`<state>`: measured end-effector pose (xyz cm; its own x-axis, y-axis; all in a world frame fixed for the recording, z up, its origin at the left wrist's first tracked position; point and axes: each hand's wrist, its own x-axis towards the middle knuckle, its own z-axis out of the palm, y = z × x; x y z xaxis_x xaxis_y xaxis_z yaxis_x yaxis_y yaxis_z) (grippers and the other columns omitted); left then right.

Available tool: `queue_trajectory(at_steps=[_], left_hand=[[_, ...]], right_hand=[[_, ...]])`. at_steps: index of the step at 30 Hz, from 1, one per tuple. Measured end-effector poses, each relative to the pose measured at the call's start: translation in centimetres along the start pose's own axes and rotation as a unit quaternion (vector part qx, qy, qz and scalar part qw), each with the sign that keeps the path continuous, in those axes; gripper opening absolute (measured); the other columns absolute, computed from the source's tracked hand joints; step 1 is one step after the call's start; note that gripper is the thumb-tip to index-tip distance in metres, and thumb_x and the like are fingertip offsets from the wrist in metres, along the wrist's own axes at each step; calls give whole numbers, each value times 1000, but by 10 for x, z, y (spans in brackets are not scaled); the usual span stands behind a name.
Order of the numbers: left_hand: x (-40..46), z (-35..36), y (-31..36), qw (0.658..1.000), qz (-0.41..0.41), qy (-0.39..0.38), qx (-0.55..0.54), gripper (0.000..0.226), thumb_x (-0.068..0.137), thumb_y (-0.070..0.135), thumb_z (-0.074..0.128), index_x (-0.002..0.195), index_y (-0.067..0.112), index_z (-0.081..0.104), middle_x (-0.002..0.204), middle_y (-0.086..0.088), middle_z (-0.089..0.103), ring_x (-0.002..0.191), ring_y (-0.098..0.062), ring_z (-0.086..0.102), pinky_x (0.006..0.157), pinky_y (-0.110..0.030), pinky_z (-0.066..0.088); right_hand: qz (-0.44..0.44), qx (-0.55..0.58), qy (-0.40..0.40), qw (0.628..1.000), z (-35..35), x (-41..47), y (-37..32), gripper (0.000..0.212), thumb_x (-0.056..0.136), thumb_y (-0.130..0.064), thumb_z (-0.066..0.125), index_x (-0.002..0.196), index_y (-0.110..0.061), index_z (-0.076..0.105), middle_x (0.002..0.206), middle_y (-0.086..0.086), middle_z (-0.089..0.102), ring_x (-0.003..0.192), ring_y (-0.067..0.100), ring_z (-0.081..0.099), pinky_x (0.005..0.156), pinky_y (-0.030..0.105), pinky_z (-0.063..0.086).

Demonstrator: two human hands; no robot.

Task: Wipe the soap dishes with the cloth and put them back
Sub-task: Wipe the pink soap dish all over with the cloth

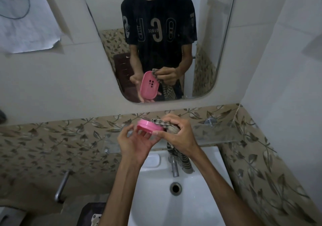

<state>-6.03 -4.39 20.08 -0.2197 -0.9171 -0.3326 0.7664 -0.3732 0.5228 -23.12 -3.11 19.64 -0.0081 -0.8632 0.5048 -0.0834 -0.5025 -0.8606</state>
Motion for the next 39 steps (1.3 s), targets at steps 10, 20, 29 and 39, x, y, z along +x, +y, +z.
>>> queue_trajectory(at_steps=[10, 20, 29, 39], left_hand=[[2, 10, 13, 998, -63, 17, -18, 67, 94, 49, 50, 136, -3, 57, 130, -28, 66, 118, -42, 66, 100, -53, 56], [12, 8, -18, 985, 166, 50, 21, 66, 90, 47, 46, 128, -3, 64, 108, -20, 76, 110, -40, 72, 101, -53, 55], [21, 6, -13, 963, 266, 27, 26, 48, 96, 38, 43, 120, 6, 67, 95, -14, 73, 97, -34, 70, 89, -44, 56], [24, 5, -8, 947, 320, 28, 30, 45, 83, 30, 40, 110, 2, 63, 97, -15, 74, 102, -33, 70, 86, -40, 58]], right_hand=[[16, -95, -92, 991, -11, -6, -3, 29, 78, -13, 89, 106, -12, 84, 107, -4, 73, 103, 15, 72, 90, 35, 62], [68, -159, -7, 985, 19, -22, 5, 16, 85, -10, 84, 100, -14, 85, 101, -2, 80, 95, 7, 74, 85, 30, 63], [126, -142, -13, 982, 34, -16, 15, 17, 86, -16, 83, 95, -30, 82, 98, -15, 79, 92, 1, 73, 85, 33, 65], [133, -125, 13, 983, 51, -20, 20, 5, 87, -11, 82, 92, -13, 81, 93, -4, 80, 88, 9, 73, 81, 27, 61]])
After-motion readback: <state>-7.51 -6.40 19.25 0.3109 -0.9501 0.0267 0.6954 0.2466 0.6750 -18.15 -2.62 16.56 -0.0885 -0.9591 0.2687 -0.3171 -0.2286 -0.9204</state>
